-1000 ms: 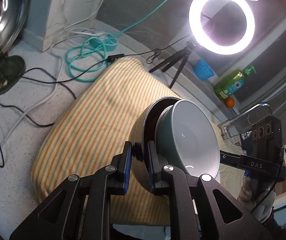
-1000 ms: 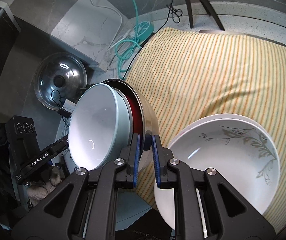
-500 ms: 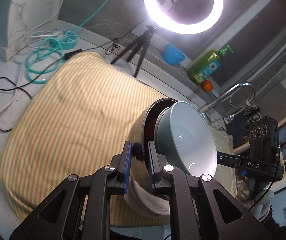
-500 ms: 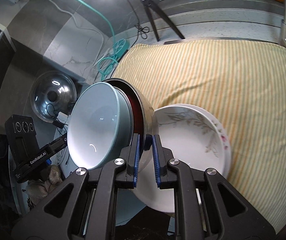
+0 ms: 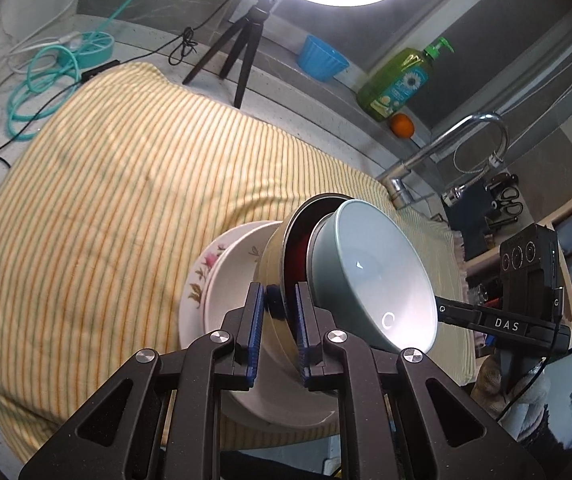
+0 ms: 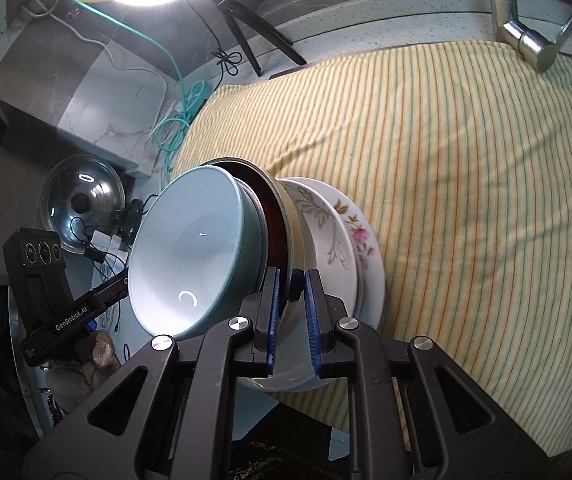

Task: Organize plates and bowls

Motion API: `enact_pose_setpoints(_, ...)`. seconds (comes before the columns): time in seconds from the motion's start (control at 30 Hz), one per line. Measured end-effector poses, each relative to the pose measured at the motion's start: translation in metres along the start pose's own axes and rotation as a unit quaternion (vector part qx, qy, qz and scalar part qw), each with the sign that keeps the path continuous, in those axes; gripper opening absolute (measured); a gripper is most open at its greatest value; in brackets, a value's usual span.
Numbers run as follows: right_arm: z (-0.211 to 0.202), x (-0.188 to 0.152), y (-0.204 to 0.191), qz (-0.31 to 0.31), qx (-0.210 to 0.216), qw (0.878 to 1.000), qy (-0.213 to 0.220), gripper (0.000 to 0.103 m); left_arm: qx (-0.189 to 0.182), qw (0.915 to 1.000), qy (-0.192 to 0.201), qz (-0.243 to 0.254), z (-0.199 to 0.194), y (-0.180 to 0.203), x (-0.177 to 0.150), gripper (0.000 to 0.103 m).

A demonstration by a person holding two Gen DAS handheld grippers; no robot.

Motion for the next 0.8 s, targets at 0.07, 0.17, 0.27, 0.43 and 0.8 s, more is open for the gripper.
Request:
enact_pose_setpoints(0.07, 0.0000, -0.0015, 0.0023, 0.000, -0.001, 1.000, -0.001, 0.014, 0.001, 1.0000, -0.003, 0.001, 0.0021, 0.0022, -0.0013, 0.012)
enact_pose_setpoints(0.17, -0.0001, -0.0028, 0.0046, 0.002, 0.000, 1.000, -0.001, 0.014, 0.003, 1.0000, -0.007, 0.002, 0.0049, 0.0035, -0.0021, 0.011)
enact_pose_setpoints(0.27, -0.0004, -0.0029, 0.0050, -0.001, 0.001, 1.000, 0.000, 0.014, 0.004, 1.0000, -0.007, 0.001, 0.0054, 0.0034, -0.0013, 0.011)
enact_pose_setpoints(0.43, 0.0001, -0.0033, 0.0031, -0.008, -0.002, 1.000, 0.002, 0.014, 0.007, 0.9999, -0.009, 0.001, 0.0068, 0.0024, -0.0020, 0.011)
enact_pose_setpoints(0.8, 0.0015, -0.0017, 0.0007, -0.018, 0.001, 1.000, 0.000, 0.016, 0.011, 0.9999, -0.010, -0.005, 0.0087, -0.0021, -0.0038, 0.012)
Point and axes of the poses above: each gripper's, at about its wrist camera, not at the fingertips, and z roughly the way its jaws point, y to its right, x to its top, the point moved 6 cm from there along z, roughly the way its jaws point, and after that the axes turned 5 degrees about -y, right-handed, at the moved point
